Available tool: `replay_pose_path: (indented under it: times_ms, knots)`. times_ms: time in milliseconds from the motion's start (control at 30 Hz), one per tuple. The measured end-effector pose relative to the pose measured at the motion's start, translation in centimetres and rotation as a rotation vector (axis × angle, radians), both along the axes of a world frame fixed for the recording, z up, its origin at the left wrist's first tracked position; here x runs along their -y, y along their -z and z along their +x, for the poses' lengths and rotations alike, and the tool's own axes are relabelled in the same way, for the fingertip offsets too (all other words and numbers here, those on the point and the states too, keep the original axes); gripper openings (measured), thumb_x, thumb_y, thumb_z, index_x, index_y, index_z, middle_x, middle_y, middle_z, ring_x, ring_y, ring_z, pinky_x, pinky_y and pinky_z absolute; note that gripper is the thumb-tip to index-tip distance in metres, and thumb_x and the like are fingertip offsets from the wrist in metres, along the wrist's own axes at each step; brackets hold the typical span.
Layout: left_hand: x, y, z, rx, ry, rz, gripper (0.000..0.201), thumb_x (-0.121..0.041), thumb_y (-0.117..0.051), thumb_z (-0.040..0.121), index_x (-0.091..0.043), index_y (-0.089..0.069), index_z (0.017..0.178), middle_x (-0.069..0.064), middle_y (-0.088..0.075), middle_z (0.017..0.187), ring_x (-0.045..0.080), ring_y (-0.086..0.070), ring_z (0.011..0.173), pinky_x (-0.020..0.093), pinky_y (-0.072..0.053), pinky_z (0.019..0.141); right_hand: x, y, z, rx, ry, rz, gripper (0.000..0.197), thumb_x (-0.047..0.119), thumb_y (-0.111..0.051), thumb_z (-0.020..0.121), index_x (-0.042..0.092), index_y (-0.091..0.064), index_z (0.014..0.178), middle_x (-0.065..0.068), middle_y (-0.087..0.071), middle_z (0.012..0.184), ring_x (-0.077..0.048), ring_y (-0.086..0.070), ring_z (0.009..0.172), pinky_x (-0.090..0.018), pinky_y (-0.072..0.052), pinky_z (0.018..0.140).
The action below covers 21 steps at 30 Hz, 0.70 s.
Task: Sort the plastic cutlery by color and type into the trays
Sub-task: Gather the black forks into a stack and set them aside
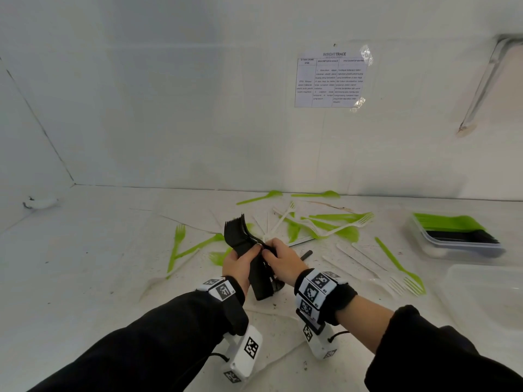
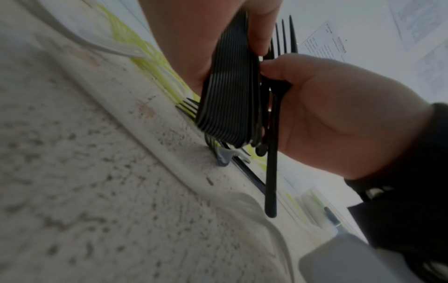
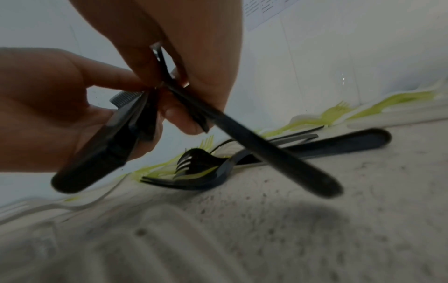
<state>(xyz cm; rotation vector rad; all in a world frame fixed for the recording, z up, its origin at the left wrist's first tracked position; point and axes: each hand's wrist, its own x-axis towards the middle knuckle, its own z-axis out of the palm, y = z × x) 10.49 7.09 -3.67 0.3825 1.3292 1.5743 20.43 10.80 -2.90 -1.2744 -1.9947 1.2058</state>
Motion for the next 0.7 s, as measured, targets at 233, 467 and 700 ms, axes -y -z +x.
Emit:
replay_pose_path:
  times_ms: [233,467,700]
  knots:
    - [-0.1,0.0,-0.2,0.013,-0.013,-0.04,0.014,-0.004,-0.063,0.085,-0.001,-0.059,0.098,0.015,-0.059,0.077,0.028,-0.058,0.071,0.042,-0.05,0.075,-0.5,-1.0,-0.4,-0.018,0.108,0.088,0.029,0.012,-0.041,0.096,0.002,-0.055,0.12,-0.016,-0.056,0.113,-0.021,-0.051,0.1,-0.023,-0.034,0.081]
    - [0.0,-0.3,-0.1,0.042,-0.038,0.017,0.021,0.001,-0.062,0.085,0.004,-0.06,0.106,0.02,-0.063,0.089,0.029,-0.061,0.077,0.04,-0.05,0.082,0.6,-0.7,-0.3,0.14,-0.04,0.109,0.041,0.005,-0.037,0.095,0.01,-0.047,0.134,-0.018,-0.046,0.124,-0.026,-0.045,0.12,-0.019,-0.031,0.097]
    - [0.4,-0.2,-0.2,0.063,-0.049,0.01,0.014,0.003,-0.059,0.085,0.003,-0.061,0.099,0.018,-0.062,0.084,0.027,-0.059,0.072,0.036,-0.05,0.072,1.0,-1.3,-0.1,0.216,-0.159,0.092,0.039,0.008,-0.037,0.096,0.013,-0.048,0.133,-0.019,-0.048,0.118,-0.028,-0.047,0.114,-0.028,-0.035,0.098]
